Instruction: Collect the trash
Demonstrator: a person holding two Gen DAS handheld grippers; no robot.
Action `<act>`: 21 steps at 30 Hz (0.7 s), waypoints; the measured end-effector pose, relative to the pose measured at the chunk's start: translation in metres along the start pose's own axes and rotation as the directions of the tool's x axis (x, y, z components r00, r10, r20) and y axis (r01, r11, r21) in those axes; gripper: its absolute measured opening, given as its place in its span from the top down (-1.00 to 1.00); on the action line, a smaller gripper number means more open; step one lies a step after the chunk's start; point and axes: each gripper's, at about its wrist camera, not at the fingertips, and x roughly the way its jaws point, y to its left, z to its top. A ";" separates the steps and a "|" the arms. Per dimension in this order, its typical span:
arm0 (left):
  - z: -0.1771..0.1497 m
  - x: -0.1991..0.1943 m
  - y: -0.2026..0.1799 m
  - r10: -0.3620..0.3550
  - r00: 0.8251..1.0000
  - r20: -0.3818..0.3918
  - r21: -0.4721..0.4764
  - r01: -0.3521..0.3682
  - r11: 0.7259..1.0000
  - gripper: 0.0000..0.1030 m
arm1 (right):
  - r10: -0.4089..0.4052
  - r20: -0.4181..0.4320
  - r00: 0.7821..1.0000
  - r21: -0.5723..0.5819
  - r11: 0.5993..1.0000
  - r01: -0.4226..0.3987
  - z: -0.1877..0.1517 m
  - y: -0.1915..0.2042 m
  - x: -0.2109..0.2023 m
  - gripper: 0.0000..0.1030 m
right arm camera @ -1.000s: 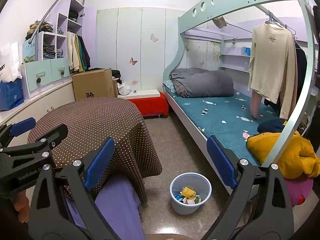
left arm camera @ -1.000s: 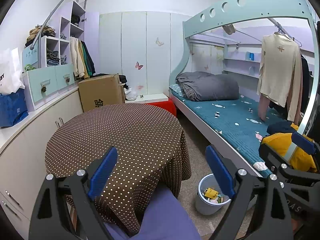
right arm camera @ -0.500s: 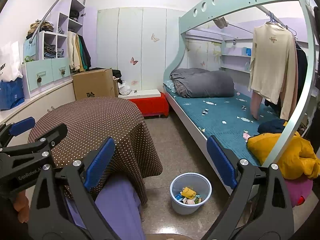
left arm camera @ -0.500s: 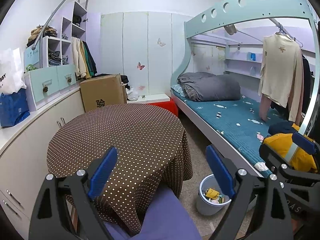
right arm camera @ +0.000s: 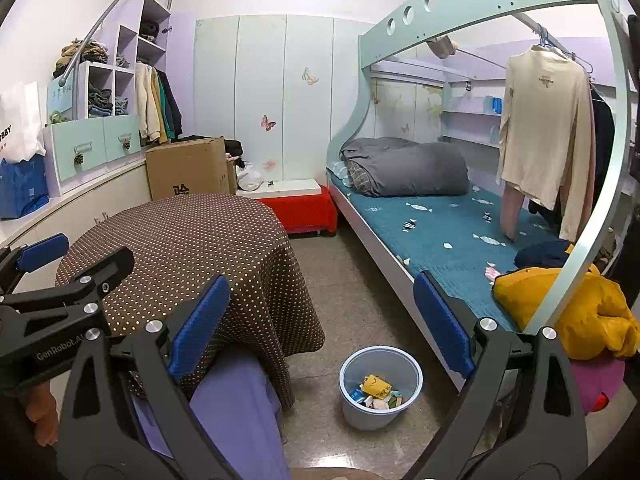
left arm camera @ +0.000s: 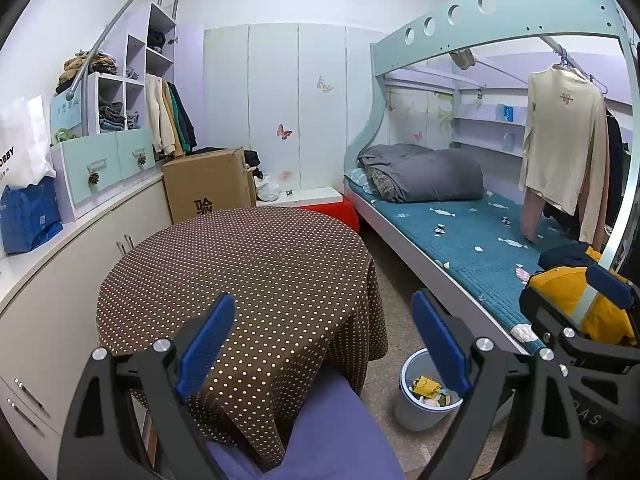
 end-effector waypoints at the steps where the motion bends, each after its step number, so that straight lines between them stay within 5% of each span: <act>1: 0.000 0.000 0.000 0.001 1.000 0.000 -0.001 -0.001 1.000 -0.71 | 0.000 0.000 1.000 0.000 1.000 0.000 0.000 0.000 0.000 -0.78; 21: -0.001 -0.002 -0.002 0.015 1.000 -0.001 -0.001 -0.015 1.000 -0.71 | -0.001 0.000 1.000 -0.002 1.000 0.001 0.000 0.000 0.000 -0.78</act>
